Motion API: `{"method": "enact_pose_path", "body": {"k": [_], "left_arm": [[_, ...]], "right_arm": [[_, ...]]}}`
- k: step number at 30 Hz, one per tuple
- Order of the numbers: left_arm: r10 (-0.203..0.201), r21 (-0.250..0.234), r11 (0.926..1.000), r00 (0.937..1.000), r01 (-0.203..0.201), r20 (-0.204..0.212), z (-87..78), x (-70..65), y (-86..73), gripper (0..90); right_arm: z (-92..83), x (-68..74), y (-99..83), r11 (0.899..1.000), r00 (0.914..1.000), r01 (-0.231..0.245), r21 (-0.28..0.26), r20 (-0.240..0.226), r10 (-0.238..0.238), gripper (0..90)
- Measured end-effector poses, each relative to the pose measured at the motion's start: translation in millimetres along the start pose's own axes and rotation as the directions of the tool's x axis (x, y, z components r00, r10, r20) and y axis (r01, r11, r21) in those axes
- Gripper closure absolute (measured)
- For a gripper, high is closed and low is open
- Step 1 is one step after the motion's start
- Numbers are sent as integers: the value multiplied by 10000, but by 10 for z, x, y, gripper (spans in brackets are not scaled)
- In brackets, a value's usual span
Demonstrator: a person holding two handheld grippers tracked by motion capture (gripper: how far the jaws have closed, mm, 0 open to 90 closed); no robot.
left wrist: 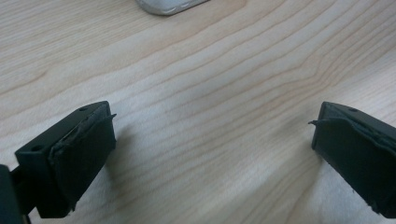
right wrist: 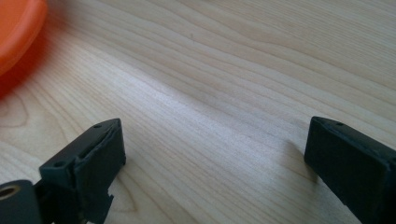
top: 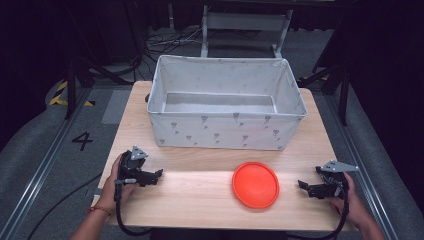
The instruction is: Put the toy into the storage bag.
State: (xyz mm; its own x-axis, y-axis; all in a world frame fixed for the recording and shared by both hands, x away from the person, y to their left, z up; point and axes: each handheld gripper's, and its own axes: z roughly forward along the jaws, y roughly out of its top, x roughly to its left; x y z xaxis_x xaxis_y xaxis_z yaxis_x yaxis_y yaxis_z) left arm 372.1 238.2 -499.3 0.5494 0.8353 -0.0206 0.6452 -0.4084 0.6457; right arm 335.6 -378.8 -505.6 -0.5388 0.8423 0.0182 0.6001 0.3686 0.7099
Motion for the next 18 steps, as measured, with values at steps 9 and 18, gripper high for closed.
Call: {"method": "enact_pose_path", "body": {"k": [9,18], "left_arm": [[331,-9,9995,9991,-331,274,-69,-3,-78,4],[699,-31,9976,9963,-698,503,-132,82,-146,3]], "right_arm": [[-53,40,63,9967,9997,158,793,-217,-141,157],[-116,257,372,9965,9934,618,564,-1001,-559,213]]}}
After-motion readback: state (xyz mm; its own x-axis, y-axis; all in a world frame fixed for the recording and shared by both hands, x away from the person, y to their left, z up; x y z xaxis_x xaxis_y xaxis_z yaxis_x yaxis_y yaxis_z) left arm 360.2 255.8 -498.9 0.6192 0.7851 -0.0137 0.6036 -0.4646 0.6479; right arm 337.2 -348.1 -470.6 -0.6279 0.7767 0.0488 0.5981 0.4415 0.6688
